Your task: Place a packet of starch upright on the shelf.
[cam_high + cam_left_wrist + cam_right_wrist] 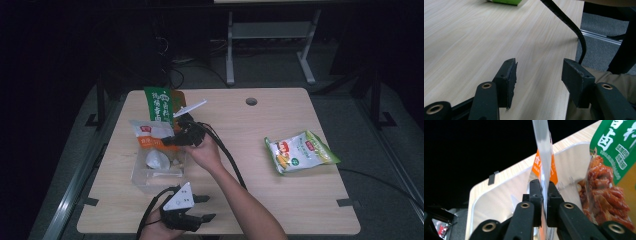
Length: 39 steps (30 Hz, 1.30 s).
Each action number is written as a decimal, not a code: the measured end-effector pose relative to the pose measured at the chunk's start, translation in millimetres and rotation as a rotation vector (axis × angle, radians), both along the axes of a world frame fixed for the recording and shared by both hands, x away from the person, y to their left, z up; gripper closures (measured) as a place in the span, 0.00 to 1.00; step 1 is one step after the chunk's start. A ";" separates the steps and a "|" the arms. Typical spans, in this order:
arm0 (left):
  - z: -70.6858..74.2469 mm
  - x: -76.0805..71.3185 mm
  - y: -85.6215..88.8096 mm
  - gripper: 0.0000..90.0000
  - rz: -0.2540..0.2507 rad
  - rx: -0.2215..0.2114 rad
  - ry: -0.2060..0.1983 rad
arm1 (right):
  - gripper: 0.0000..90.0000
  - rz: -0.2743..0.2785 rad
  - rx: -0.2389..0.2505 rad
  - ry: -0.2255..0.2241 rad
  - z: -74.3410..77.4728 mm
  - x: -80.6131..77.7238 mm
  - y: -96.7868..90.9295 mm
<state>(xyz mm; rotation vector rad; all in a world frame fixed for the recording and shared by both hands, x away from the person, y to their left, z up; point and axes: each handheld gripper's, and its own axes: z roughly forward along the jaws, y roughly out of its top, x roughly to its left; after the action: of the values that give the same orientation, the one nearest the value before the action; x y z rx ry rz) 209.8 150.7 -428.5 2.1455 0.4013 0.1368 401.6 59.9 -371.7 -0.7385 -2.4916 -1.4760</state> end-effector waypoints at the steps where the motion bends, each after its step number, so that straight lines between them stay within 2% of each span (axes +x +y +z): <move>1: -0.1 0.0 -0.1 0.50 0.001 0.000 0.000 | 0.98 -0.002 -0.014 -0.001 0.5 -0.5 -0.3; 9: -0.9 1.4 0.6 0.49 0.010 0.004 0.004 | 0.99 0.007 -0.038 0.005 -1.6 1.5 -5.1; 18: -1.8 3.4 0.3 0.41 0.027 0.016 -0.003 | 0.88 0.019 -0.042 0.004 5.1 1.5 -16.0; 19: -1.9 3.6 0.4 0.41 0.027 0.017 -0.001 | 0.87 0.017 -0.042 0.014 6.7 0.8 -19.2; 26: -2.9 4.9 0.5 0.37 0.045 0.011 0.015 | 0.77 0.014 -0.049 0.003 14.8 -5.9 -41.4; 39: -4.7 6.1 -1.2 0.37 0.042 0.018 0.023 | 0.68 -0.015 -0.041 0.008 19.5 -16.8 -85.3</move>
<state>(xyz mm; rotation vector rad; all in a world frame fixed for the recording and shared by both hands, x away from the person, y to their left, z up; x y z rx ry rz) 215.9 149.5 -433.1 2.1591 0.4600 0.1398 384.8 -25.4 -352.3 -0.7695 -2.5232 -1.4278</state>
